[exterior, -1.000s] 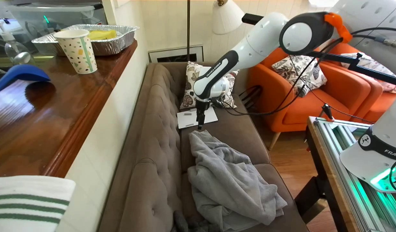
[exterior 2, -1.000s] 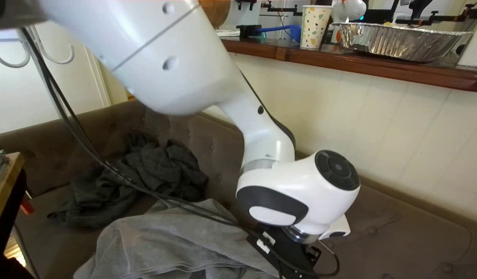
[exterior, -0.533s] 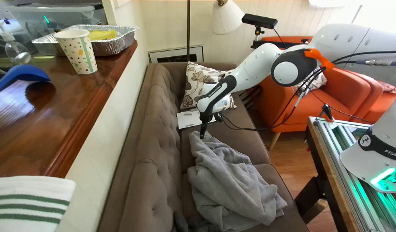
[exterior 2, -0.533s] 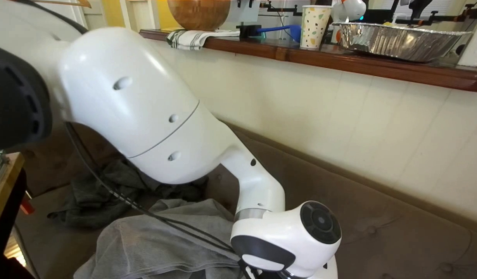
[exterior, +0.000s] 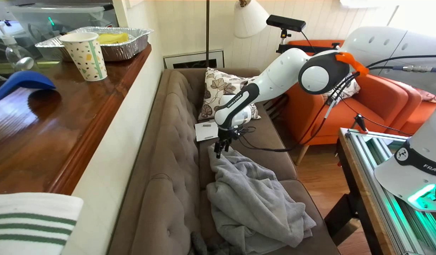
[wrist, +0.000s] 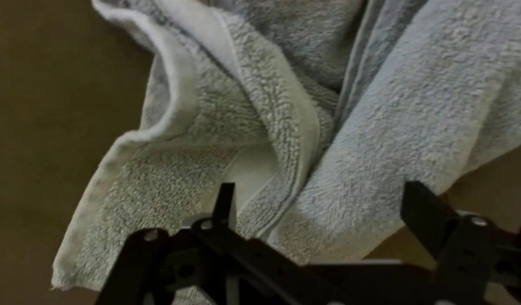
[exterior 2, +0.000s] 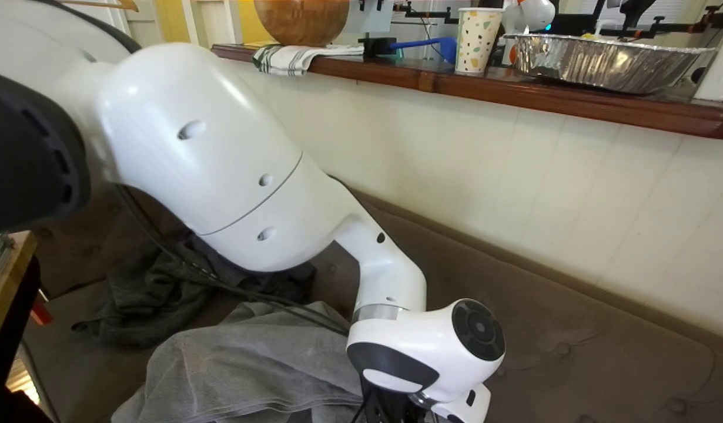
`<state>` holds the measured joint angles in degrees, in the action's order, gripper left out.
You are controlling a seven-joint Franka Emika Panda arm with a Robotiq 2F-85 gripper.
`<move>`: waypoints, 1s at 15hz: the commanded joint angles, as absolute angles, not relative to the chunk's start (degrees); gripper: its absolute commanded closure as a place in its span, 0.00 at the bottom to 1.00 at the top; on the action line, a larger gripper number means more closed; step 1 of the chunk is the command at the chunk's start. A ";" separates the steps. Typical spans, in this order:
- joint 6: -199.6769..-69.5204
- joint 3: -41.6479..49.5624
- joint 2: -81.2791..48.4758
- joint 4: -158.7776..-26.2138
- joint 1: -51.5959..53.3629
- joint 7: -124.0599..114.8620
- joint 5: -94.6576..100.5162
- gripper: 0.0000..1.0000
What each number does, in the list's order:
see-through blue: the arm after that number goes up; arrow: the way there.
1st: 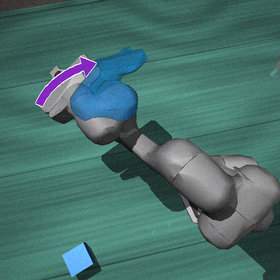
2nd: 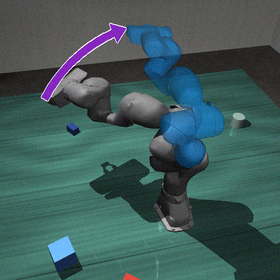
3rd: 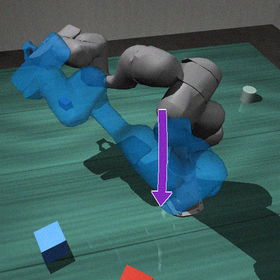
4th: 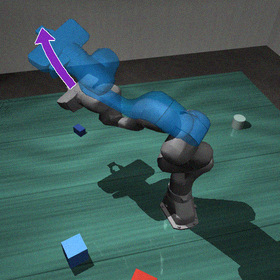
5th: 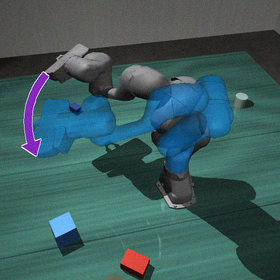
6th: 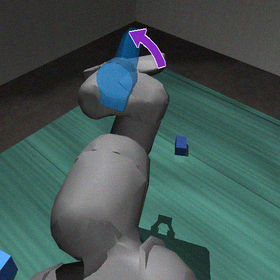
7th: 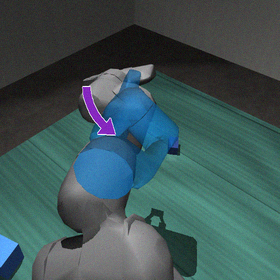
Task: Fold the blanket in half
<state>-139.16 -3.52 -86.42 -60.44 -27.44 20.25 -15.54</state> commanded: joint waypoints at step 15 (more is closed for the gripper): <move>-139.05 3.35 -86.39 -65.67 -21.29 -10.98 -17.46 0.83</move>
<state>-142.20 -0.19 -86.39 -64.89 -23.76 -6.40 -18.97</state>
